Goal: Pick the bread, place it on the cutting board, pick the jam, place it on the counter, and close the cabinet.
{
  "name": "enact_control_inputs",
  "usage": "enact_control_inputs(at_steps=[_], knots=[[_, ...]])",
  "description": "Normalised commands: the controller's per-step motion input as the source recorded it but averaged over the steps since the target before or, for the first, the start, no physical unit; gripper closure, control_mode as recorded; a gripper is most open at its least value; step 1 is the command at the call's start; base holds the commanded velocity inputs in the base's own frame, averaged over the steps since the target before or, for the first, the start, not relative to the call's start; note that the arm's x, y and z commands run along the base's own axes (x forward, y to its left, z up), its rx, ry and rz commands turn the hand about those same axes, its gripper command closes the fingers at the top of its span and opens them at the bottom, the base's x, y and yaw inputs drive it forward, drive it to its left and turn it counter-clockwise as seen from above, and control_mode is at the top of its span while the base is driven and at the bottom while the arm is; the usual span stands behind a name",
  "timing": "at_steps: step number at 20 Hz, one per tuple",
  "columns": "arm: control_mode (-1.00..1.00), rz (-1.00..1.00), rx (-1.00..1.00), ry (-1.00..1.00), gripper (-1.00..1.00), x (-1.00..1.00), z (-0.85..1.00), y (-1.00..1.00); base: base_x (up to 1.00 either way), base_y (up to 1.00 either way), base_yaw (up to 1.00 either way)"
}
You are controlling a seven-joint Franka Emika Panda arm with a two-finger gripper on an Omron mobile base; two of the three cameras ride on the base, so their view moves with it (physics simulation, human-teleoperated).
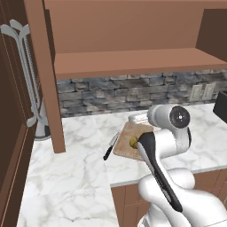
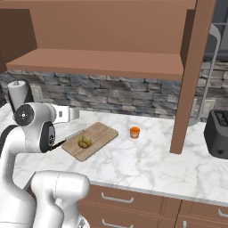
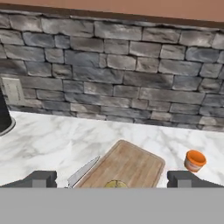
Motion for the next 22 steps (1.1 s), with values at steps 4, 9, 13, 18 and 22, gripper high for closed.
enact_control_inputs(at_steps=[4, 9, 13, 18, 22], knots=[[-1.00, 0.00, 0.00, -0.18, -1.00, -0.39, 0.01, -0.06, 0.00, 0.00, 0.00], [-1.00, 0.00, 0.00, -0.17, -1.00, -0.39, 0.00, -0.04, 0.00, 0.00, 0.00], [-1.00, 0.00, 0.00, -0.19, -1.00, -0.37, 0.00, -0.08, 0.00, 0.00, 0.00], [-1.00, 0.00, 0.00, -0.22, -1.00, -0.34, 0.00, -0.12, 0.00, 0.00, 0.00], [-1.00, 0.00, 0.00, -0.26, -1.00, -0.43, 0.00, -0.19, 0.00, 0.00, 0.00]])
